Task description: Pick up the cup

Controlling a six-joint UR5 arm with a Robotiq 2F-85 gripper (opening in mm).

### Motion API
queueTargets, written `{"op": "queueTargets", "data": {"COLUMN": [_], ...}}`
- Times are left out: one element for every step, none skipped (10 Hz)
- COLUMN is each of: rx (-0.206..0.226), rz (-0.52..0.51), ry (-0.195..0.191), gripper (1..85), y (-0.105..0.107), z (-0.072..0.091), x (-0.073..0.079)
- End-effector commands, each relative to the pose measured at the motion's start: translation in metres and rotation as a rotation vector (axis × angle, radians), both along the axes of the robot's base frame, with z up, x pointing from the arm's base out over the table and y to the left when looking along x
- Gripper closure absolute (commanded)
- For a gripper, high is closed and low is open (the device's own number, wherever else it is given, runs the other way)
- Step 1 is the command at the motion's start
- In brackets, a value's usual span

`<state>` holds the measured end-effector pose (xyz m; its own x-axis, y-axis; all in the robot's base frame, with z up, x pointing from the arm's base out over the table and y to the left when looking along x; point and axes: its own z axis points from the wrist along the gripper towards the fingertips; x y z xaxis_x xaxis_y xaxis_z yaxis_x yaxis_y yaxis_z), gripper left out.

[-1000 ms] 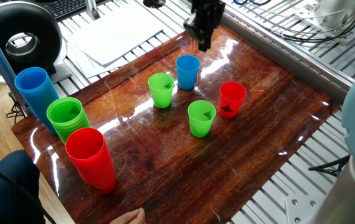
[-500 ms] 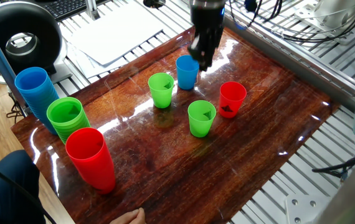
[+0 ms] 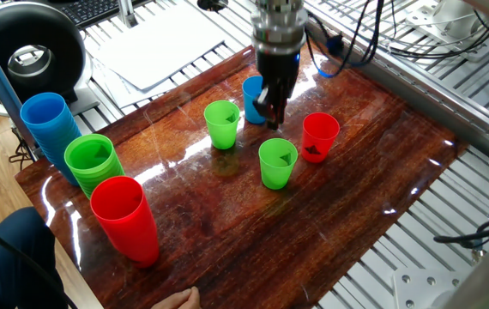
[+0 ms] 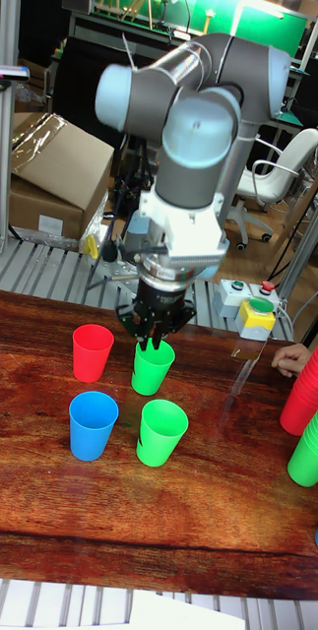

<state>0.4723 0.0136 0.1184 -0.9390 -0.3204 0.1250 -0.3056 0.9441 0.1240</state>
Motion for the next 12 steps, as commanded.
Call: {"op": "queueTargets", "data": {"rx": [0.016,0.011,0.004,0.001,0.001,0.001,0.003,0.003,-0.002,-0.011,0.004,-0.008], "rz": [0.015,0.014,0.017,0.022,0.023,0.021,0.020,0.021,0.021,-0.011,-0.031,-0.040], "ry": [-0.014,-0.022,-0.028,-0.030,-0.031,-0.033,-0.034,-0.036,-0.039,-0.058,-0.058,-0.055], "gripper": [60.7,60.7,60.7,60.7,60.7,61.0,61.0,61.0,62.3,84.0,84.3,84.3], "y": [0.002,0.001,-0.001,-0.002,-0.003,-0.002,-0.002,-0.002,-0.004,-0.004,0.001,-0.002], "z": [-0.019,-0.024,-0.028,-0.030,-0.031,-0.032,-0.034,-0.035,-0.037,-0.040,-0.039,-0.033], "x": [-0.005,-0.005,-0.005,-0.005,-0.005,-0.006,-0.006,-0.007,-0.006,-0.001,0.000,0.003]}}
